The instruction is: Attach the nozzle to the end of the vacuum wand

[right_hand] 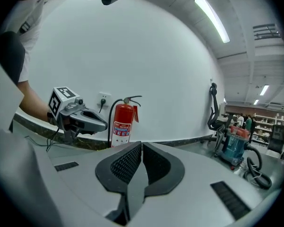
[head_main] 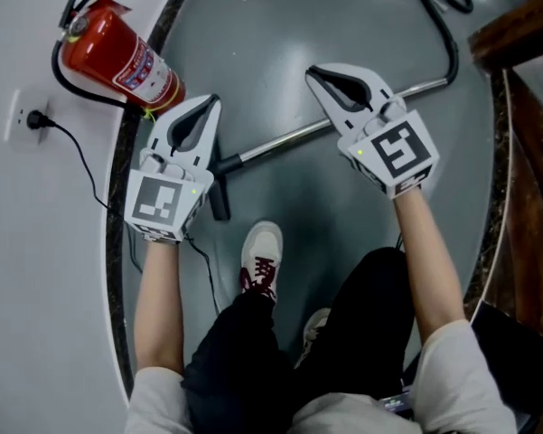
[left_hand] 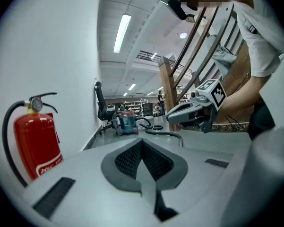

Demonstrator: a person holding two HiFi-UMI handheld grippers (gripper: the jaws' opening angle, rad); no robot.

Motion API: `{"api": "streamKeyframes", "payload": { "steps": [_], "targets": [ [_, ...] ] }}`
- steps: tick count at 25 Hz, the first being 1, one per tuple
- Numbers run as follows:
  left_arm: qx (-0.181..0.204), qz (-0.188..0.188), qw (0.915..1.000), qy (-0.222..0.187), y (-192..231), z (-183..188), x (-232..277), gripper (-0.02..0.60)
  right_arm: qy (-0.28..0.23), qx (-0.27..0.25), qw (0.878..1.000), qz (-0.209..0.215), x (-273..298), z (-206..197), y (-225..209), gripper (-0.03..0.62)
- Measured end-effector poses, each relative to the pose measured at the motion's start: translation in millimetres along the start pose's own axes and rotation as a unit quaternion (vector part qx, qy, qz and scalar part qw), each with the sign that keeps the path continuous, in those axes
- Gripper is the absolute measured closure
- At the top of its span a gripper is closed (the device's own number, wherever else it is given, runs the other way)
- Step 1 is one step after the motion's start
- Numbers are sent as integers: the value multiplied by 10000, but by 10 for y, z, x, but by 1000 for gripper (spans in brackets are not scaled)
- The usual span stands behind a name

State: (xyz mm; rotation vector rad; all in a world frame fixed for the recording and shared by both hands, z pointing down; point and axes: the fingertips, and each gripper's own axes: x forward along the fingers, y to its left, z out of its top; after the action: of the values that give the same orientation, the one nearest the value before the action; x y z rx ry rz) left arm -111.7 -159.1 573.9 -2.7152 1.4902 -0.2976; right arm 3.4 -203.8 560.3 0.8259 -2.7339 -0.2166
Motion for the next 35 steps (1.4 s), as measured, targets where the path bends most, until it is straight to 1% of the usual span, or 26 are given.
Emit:
{"api": "streamKeyframes", "payload": {
  "steps": [4, 6, 8, 12, 15, 19, 21, 25, 30, 35],
  "targets": [
    [225, -88, 9997, -62, 14, 471, 17, 581, -204, 51, 9992, -331, -250, 493, -241, 559],
    [201, -81, 9997, -129, 78, 735, 49, 581, -231, -77, 9984, -503, -350, 716, -395, 559],
    [168, 27, 9997, -194, 194, 1022, 63, 581, -256, -207, 9975, -628, -409, 961, -535, 559],
    [231, 263, 9991, -246, 337, 1634, 128, 581, -351, -144, 9968, -708, -568, 1449, -746, 559],
    [267, 223, 9984, -445, 359, 2091, 182, 581, -376, -146, 9961, -787, -672, 1856, -937, 560],
    [393, 153, 9979, -483, 356, 2705, 199, 581, -493, -49, 9949, -874, -805, 2495, -1155, 562],
    [379, 123, 9981, -468, 309, 3085, 174, 581, -566, -17, 9943, -906, -934, 2841, -1265, 562],
    [323, 174, 9980, -511, 272, 3967, 45, 581, -766, 69, 9920, -998, -1228, 3653, -1466, 562],
    [393, 40, 9975, -589, 423, 4944, -239, 581, -874, 33, 9906, -1055, -1393, 4767, -1483, 562],
    [386, 18, 9966, -722, 326, 5927, -455, 581, -966, -37, 9897, -1053, -1831, 5704, -1520, 562]
  ]
}}
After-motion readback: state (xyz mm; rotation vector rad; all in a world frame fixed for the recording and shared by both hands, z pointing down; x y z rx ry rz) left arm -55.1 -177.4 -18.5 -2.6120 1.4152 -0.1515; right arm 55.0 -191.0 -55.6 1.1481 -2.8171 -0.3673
